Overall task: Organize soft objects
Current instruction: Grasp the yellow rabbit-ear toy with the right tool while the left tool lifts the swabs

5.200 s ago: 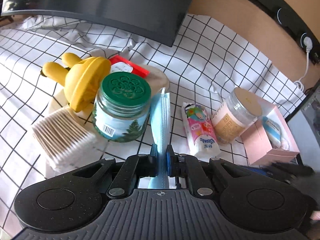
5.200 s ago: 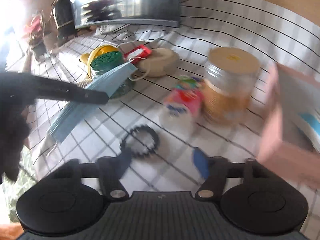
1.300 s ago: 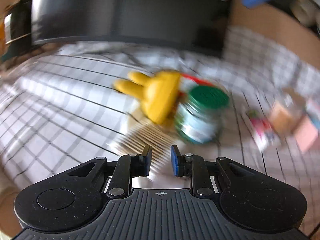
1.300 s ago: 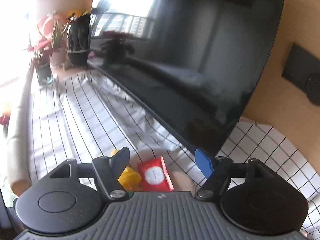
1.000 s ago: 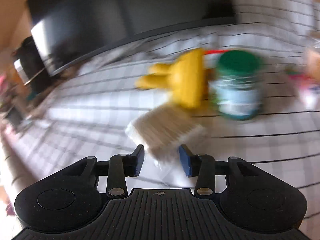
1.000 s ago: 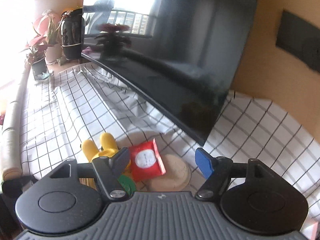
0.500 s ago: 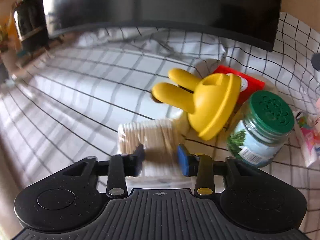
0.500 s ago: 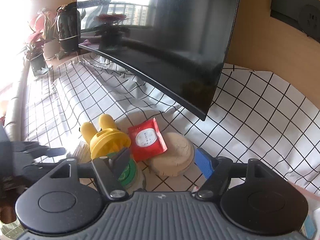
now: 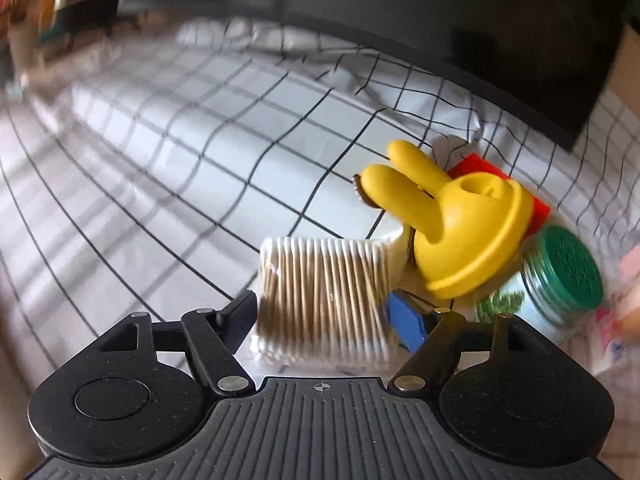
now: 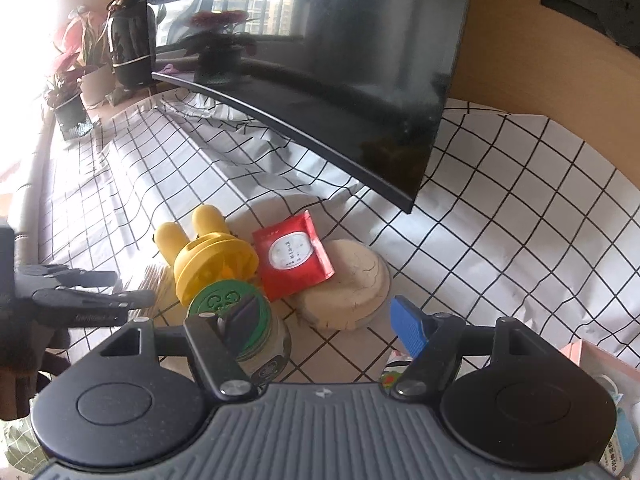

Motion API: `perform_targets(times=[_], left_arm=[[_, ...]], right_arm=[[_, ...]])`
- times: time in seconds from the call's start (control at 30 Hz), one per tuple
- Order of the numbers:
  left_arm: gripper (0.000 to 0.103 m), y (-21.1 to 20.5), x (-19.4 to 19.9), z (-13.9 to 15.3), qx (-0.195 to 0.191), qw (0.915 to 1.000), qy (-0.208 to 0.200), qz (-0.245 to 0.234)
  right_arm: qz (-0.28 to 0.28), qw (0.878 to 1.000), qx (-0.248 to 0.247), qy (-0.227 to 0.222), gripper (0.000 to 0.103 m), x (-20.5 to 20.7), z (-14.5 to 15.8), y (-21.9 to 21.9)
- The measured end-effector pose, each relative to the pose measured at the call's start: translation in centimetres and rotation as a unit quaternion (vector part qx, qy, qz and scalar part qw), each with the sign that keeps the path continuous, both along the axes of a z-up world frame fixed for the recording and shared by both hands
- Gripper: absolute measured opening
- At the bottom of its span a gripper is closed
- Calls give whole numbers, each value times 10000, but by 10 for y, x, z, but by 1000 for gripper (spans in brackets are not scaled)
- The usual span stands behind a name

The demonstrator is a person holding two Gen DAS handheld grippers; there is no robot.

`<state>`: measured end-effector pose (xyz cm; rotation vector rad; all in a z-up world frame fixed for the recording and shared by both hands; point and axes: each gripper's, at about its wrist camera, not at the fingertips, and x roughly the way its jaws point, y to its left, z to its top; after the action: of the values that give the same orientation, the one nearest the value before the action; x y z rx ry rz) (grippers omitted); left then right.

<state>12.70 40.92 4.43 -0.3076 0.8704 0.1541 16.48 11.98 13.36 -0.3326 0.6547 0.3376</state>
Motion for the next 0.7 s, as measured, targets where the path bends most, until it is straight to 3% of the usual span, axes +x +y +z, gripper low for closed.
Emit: perform_targets(times=[0.13, 0.27, 0.37, 0.5, 0.7], left_arm=[[83, 3, 13, -7, -144, 9999, 5, 11], [77, 4, 16, -7, -239, 9997, -44, -2], [76, 10, 5, -3, -381, 9992, -102, -33], [75, 21, -13, 2, -492, 9987, -107, -11], [75, 44, -38, 5, -811, 9965, -106, 200]], right_arm=[[125, 9998, -147, 12, 73, -1, 0, 7], [232, 9994, -261, -30, 73, 0, 11, 18], [408, 9986, -228, 233, 73, 10, 21, 39], [746, 9936, -325, 782, 74, 31, 23, 88], [1183, 9803, -1279, 928, 74, 54, -14, 177]])
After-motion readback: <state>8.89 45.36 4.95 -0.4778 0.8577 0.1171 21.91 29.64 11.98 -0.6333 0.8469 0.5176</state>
